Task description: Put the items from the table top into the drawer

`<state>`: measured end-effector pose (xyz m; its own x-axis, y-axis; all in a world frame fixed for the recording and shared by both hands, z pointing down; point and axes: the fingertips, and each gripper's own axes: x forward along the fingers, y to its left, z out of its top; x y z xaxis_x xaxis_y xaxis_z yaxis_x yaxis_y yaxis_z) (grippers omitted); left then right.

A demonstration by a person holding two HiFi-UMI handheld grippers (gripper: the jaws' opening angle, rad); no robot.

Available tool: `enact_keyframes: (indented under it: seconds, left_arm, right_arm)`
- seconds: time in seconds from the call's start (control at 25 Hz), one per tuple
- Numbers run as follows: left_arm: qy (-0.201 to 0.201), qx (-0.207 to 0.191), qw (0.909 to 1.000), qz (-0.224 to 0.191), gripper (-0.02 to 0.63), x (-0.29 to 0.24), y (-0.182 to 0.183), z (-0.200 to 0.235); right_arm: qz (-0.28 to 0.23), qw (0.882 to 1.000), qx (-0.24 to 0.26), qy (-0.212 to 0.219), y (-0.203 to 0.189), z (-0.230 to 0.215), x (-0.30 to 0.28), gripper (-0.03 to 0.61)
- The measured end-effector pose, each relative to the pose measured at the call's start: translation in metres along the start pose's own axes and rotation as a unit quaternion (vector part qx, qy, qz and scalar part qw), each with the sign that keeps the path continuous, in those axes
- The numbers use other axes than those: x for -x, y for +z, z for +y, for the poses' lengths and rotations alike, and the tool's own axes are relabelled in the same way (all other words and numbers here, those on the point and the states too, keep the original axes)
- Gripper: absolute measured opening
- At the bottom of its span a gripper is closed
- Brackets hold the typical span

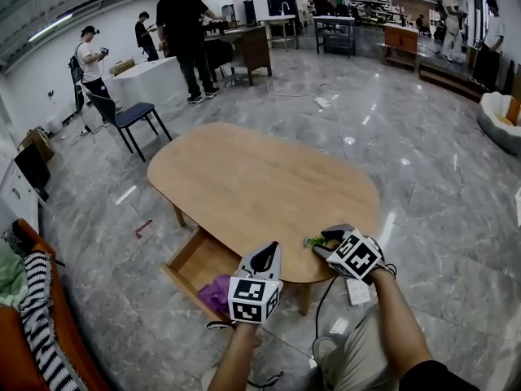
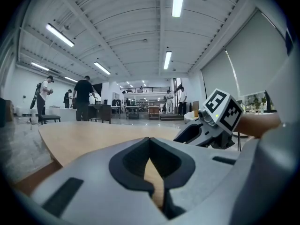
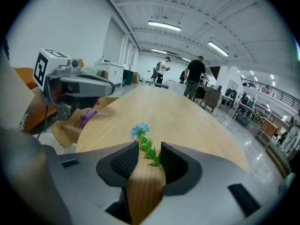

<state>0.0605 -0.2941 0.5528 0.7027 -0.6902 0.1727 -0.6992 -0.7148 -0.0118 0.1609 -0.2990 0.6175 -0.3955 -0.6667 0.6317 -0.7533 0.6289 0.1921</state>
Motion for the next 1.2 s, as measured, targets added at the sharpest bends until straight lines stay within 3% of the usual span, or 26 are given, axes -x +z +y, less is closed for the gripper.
enact_keyframes:
  seconds: [0.2, 0.48, 1.2]
  left_arm:
    - [0.003, -0.003, 1.0000, 0.003, 0.005, 0.004, 0.002, 0.004]
    - [0.006, -0.001, 1.0000, 0.004, 0.005, 0.006, -0.002, 0.001]
    - [0.009, -0.003, 0.9999, 0.008, 0.005, 0.011, -0.003, 0.006]
  right_arm:
    - [0.009, 1.000, 0.012, -0.003, 0.004, 0.002, -0.001, 0.099]
    - [0.012, 0.999, 0.036, -0.001, 0.002, 0.004, 0.000, 0.051]
    - [0.012, 0.999, 0.039, -0.002, 0.010, 0.008, -0.004, 0.031]
